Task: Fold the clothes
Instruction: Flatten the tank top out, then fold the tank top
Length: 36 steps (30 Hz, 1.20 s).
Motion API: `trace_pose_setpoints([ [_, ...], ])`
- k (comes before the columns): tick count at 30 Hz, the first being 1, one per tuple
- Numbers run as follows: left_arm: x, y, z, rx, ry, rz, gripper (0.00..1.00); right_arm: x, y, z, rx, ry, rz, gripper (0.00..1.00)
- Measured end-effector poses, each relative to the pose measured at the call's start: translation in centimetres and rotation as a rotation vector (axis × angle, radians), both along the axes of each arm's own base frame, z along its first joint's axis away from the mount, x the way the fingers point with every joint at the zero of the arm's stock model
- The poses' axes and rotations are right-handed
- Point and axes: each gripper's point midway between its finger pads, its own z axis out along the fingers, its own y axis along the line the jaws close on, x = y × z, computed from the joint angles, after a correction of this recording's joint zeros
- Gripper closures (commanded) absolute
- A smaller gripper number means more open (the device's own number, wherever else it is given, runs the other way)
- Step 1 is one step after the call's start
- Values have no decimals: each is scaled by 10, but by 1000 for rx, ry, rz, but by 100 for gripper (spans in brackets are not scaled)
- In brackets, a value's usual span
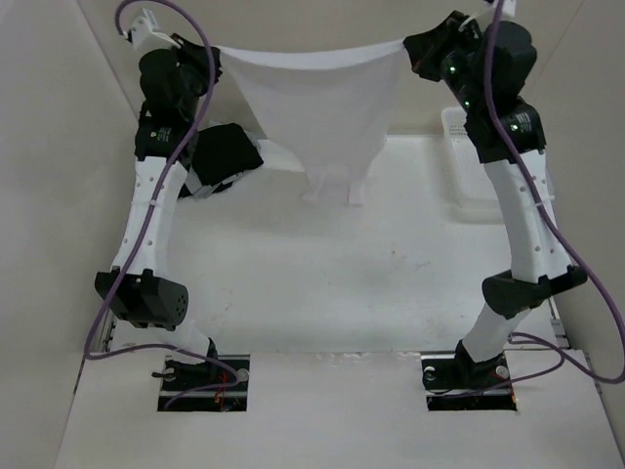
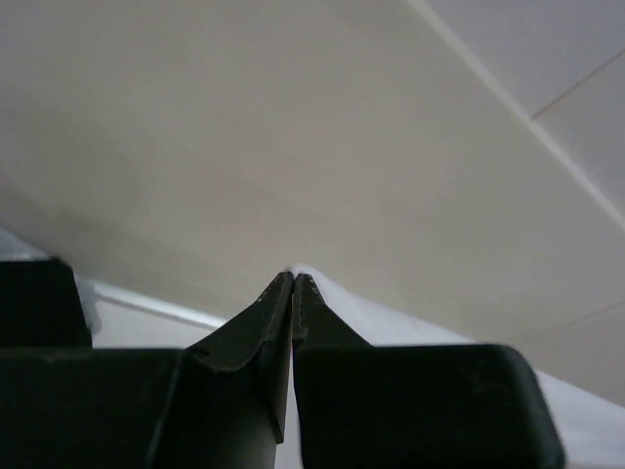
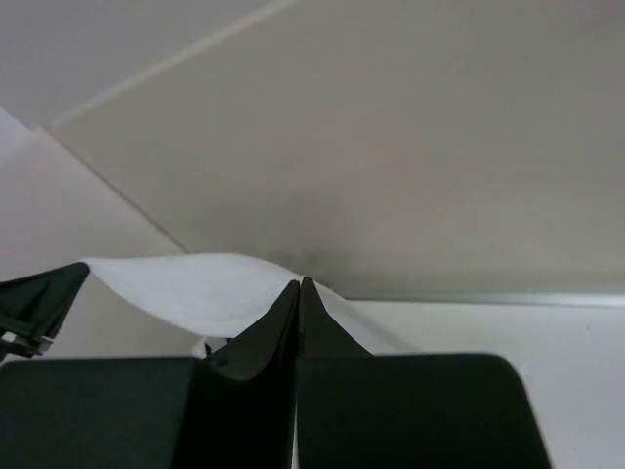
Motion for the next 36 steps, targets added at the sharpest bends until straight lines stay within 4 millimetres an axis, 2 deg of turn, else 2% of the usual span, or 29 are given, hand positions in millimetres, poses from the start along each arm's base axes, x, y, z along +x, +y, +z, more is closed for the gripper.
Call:
trace_pose_setpoints([
  [2,-6,16,27,-5,-61,18,99,-23,-7,31,27,-64,3,100],
  [4,-14,28,40,-6,-91,34,99,-44,-15,45,39,-95,2,100],
  [5,-17,30,43,-5,-100,37,99,-54,-17,46,41,-97,3,100],
  [7,-29,27,35,1,-101,29,99,-75,-20,34,38,-80,9,100],
  [9,-48,17,10,6,-69,7,98,-92,-19,8,28,-48,22,100],
  [11,-71,4,-29,12,-20,-17,98,-109,-14,-37,10,12,46,100],
  [13,-95,-7,-77,21,44,-39,98,-128,-7,-95,-14,94,75,100],
  [16,-138,-16,-166,45,167,-61,99,-161,1,-195,-43,242,116,100],
  [17,-154,-16,-198,59,216,-64,99,-176,3,-233,-50,298,129,100],
  [20,-203,-11,-272,94,340,-69,100,-229,8,-328,-53,447,190,100],
  [22,-236,-3,-301,87,380,-63,100,-266,10,-372,-25,522,239,100],
  [23,-251,0,-309,76,386,-63,100,-284,11,-390,-1,552,265,100],
  [25,-274,2,-312,40,374,-73,100,-320,16,-420,44,619,337,100],
  [28,-299,4,-305,-37,342,-88,100,-362,25,-440,62,709,427,100],
  [32,-314,0,-320,-77,404,-99,100,-396,34,-442,14,771,485,100],
  [34,-312,-2,-330,-50,453,-86,100,-396,38,-435,-16,770,464,100],
  [36,-302,-5,-339,-5,491,-59,100,-375,40,-423,-19,749,387,100],
])
